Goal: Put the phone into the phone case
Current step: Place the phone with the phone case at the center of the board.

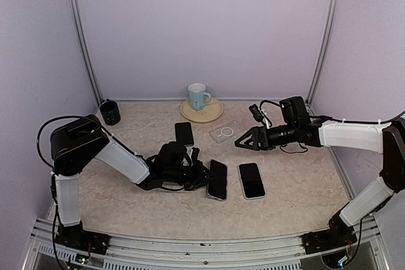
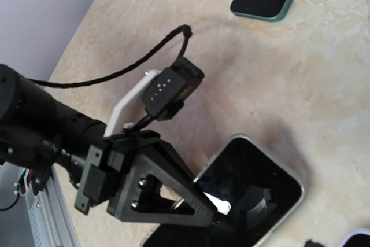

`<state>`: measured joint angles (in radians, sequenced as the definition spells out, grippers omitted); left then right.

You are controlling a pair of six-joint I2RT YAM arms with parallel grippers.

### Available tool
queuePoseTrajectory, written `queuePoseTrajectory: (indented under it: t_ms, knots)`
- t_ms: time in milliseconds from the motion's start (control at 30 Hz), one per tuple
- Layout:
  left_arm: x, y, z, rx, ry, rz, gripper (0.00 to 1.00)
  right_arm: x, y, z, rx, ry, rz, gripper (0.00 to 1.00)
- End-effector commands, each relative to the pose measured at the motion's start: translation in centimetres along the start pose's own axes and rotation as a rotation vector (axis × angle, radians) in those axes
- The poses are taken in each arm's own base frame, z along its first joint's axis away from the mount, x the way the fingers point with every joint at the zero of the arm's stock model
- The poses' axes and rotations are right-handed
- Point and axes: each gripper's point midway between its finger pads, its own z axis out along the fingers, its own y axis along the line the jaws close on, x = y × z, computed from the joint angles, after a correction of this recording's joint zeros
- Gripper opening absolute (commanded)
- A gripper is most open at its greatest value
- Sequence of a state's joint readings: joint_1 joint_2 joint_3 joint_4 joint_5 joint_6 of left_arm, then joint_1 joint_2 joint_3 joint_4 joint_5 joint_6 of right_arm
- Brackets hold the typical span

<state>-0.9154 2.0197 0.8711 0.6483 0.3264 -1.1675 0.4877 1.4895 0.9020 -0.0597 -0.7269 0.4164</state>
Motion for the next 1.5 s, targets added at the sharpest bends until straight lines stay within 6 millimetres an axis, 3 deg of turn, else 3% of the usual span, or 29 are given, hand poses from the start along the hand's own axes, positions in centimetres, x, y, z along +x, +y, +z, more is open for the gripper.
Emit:
queuePoseTrajectory:
  t_ms: [0,200,367,533,1467]
  knots:
    - [-0.7,-1.7,0.7,0.056,-0.005,0.020,0.04,-0.4,-0.1,-0.8,0.015,-0.022,-0.007,0.87]
    - [-0.5,-1.3,1.0,0.047,0.003,0.017,0.08,-0.4,-0.3,-0.8,0.020,-0.024,-0.004,0.87]
    - [-0.5,-0.9,0.8,0.029,0.005,0.014,0.29,-0.5,-0.4,-0.9,0.025,-0.027,-0.004,0.87]
    - [-0.6,-0.9,0.5,0.020,0.005,0.019,0.39,-0.5,-0.4,-0.9,0.025,-0.027,-0.002,0.87]
    - [0.9,-0.4,-0.2,-0.092,0.080,0.003,0.44,-0.9,-0.4,-1.0,0.026,-0.027,-0.005,0.88]
